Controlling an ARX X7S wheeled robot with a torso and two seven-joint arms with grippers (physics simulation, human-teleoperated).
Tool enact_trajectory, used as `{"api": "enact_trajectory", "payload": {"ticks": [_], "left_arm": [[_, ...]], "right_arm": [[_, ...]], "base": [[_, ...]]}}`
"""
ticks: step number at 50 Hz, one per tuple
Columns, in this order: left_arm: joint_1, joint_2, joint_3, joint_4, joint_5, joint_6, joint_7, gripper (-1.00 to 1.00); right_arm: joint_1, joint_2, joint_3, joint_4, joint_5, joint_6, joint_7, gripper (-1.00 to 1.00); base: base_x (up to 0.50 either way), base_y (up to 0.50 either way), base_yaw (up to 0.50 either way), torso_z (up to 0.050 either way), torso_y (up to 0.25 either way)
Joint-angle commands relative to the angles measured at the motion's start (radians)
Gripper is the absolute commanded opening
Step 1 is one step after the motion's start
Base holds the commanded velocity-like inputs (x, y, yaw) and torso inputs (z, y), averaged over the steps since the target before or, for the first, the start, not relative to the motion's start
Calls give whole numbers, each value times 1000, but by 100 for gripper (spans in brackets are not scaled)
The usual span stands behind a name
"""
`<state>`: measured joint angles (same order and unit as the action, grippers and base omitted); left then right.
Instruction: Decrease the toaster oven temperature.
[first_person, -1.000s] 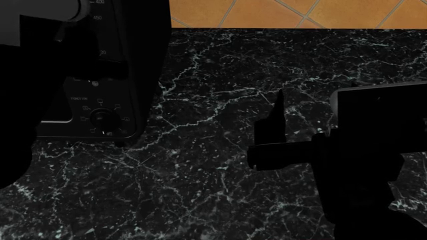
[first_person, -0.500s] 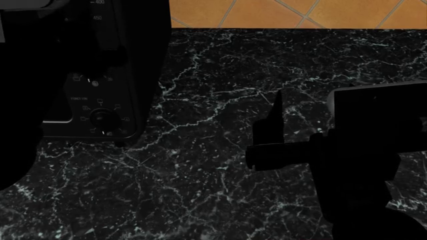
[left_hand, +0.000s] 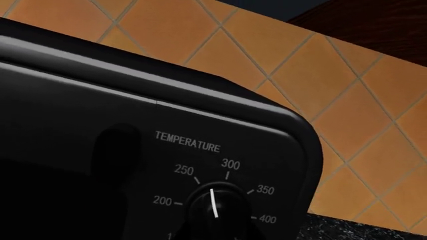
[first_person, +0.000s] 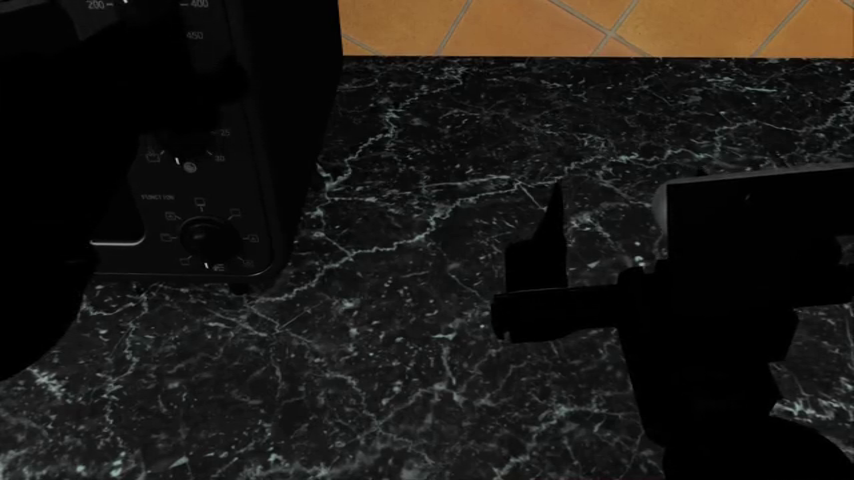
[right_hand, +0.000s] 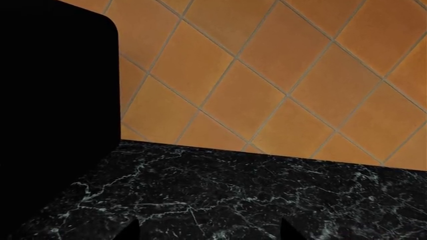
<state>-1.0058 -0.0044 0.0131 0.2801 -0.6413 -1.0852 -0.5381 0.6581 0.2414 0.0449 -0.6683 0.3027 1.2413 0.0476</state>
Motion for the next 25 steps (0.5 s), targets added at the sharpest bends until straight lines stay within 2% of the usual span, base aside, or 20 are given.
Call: {"api": "enact_trajectory", "payload": {"ticks": [1, 25], "left_arm": [[-29, -11, -109, -187, -1, 55, -103, -100], [13, -17, -173, -245, -235, 170, -251, -100]], "right_arm": [[-6, 1, -4, 2, 4, -8, 3, 100], [-16, 5, -7, 15, 13, -25, 11, 100]], "base": [[14, 0, -6, 0, 0], [11, 2, 0, 1, 0]]}}
